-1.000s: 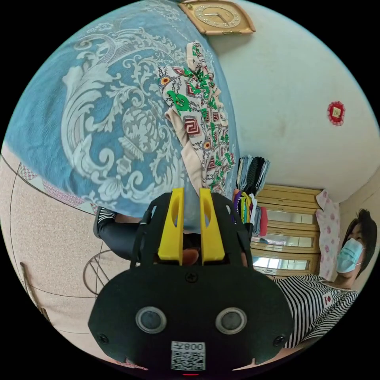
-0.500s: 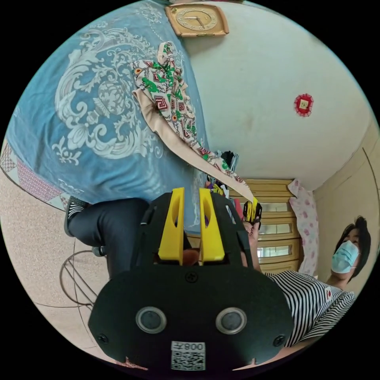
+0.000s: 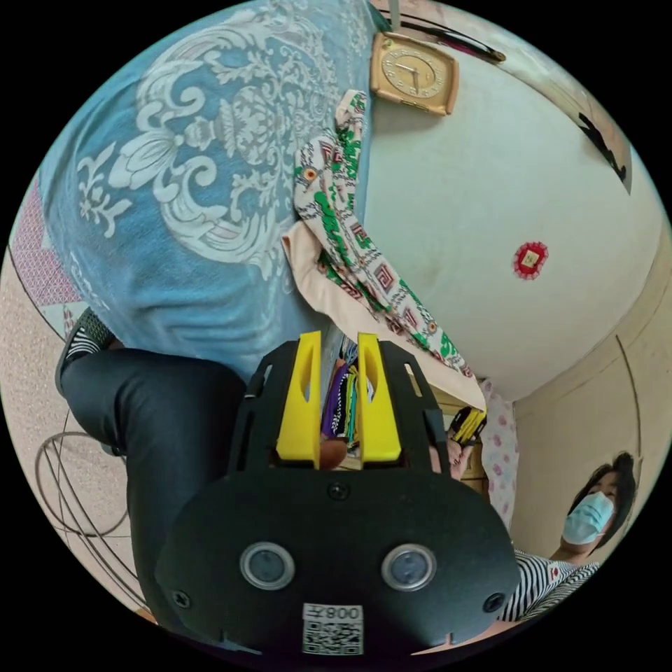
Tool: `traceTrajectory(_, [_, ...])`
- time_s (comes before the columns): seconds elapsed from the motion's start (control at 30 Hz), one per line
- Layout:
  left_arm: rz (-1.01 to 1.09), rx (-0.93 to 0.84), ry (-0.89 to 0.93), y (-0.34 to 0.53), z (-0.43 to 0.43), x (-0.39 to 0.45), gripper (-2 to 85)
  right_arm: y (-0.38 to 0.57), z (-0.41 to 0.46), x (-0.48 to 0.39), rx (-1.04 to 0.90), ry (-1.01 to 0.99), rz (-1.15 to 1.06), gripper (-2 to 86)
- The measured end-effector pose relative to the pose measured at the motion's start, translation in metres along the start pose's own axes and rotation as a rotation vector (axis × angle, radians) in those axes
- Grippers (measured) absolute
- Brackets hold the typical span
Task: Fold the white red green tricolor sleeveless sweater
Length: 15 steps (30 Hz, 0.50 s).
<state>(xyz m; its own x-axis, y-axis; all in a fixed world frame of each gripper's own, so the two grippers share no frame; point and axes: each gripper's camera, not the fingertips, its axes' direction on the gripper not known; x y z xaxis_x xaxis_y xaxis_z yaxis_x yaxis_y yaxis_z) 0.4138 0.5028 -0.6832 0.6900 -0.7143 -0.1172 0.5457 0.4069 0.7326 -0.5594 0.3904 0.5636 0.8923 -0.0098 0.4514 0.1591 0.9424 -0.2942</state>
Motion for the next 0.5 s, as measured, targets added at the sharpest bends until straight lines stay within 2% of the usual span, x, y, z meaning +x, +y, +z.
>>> traceTrajectory(0.2, [0.103,-0.006,-0.272,-0.008,0.018,0.028,9.1,-0.010,0.001,-0.019,-0.023,0.015,-0.018,0.2])
traceTrajectory(0.5, [0.418,-0.179,-0.766,-0.032,0.106,0.098,10.1,-0.017,-0.005,-0.023,-0.024,0.001,-0.002,0.3])
